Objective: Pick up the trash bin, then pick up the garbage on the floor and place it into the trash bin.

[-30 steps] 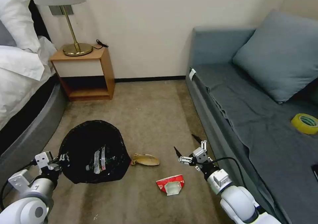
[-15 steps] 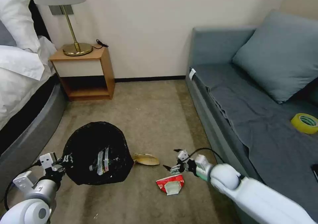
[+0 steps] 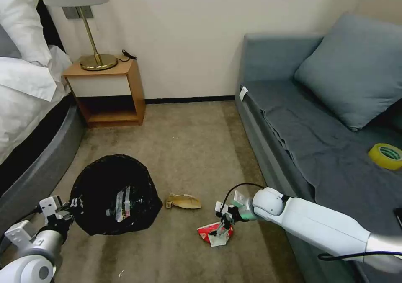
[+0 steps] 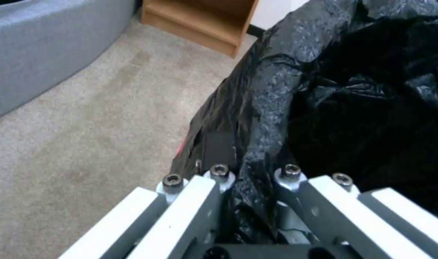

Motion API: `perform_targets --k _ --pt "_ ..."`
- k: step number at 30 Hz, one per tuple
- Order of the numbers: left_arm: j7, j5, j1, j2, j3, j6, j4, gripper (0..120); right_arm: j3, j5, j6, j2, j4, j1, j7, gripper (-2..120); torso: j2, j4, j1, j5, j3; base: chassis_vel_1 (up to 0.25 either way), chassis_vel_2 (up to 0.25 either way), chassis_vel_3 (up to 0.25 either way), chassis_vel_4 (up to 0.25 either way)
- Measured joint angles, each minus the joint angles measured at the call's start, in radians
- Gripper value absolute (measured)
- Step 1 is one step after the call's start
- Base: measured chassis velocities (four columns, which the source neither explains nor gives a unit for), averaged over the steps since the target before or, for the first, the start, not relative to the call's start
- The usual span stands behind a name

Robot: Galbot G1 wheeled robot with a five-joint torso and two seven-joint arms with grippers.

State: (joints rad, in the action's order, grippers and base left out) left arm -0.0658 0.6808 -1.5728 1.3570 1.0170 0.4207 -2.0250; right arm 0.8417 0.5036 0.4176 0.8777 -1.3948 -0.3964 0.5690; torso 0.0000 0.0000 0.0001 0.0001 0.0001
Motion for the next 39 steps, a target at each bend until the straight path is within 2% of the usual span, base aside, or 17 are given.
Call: perform_targets --k 14,22,27,30,33,35,36,39 --pt "-0.001 0.017 -0.009 -0.001 0.027 -0.004 0.000 4 0.042 -0.045 -0.028 0.052 0.104 -0.007 -0.002 100 0.000 0.0001 0.000 -0.0001 0.000 0.000 0.000 0.000 0.000" --pt "-0.002 0.015 -0.007 0.002 0.025 -0.005 0.000 4 0.031 -0.059 -0.037 0.072 0.149 -0.021 -0.003 100 0.000 0.0000 0.000 -0.0001 0.000 0.000 0.000 0.000 0.000" --pt "-0.002 0.010 -0.005 0.006 0.021 -0.005 0.000 4 0.025 -0.060 -0.041 0.073 0.156 -0.028 -0.004 87 0.000 0.0000 0.000 -0.0001 0.000 0.000 0.000 0.000 0.000" --pt "-0.002 0.007 -0.004 0.009 0.019 -0.005 0.000 4 0.017 -0.059 -0.047 0.070 0.157 -0.037 -0.004 70 0.000 0.0000 0.000 -0.0002 0.000 0.000 0.000 0.000 0.000" --pt "-0.002 0.005 -0.003 0.011 0.019 -0.005 0.000 4 0.014 -0.059 -0.049 0.069 0.156 -0.040 -0.003 65 0.000 0.0000 0.000 -0.0001 0.000 0.000 0.000 0.000 0.000" --pt "-0.002 0.003 -0.003 0.016 0.018 -0.005 -0.003 4 0.003 -0.062 -0.052 0.068 0.156 -0.048 -0.003 51 0.000 0.0000 0.000 -0.0001 0.000 0.000 0.000 0.000 0.000" --pt "-0.002 0.003 -0.003 0.016 0.018 -0.005 -0.003 4 0.003 -0.062 -0.052 0.068 0.156 -0.048 -0.003 51 0.000 0.0000 0.000 -0.0001 0.000 0.000 0.000 0.000 0.000" --pt "-0.001 0.000 -0.004 0.020 0.017 -0.003 -0.006 4 -0.010 -0.066 -0.053 0.067 0.155 -0.059 -0.005 40 0.000 0.0000 0.000 -0.0001 0.000 0.000 0.000 0.000 0.000"
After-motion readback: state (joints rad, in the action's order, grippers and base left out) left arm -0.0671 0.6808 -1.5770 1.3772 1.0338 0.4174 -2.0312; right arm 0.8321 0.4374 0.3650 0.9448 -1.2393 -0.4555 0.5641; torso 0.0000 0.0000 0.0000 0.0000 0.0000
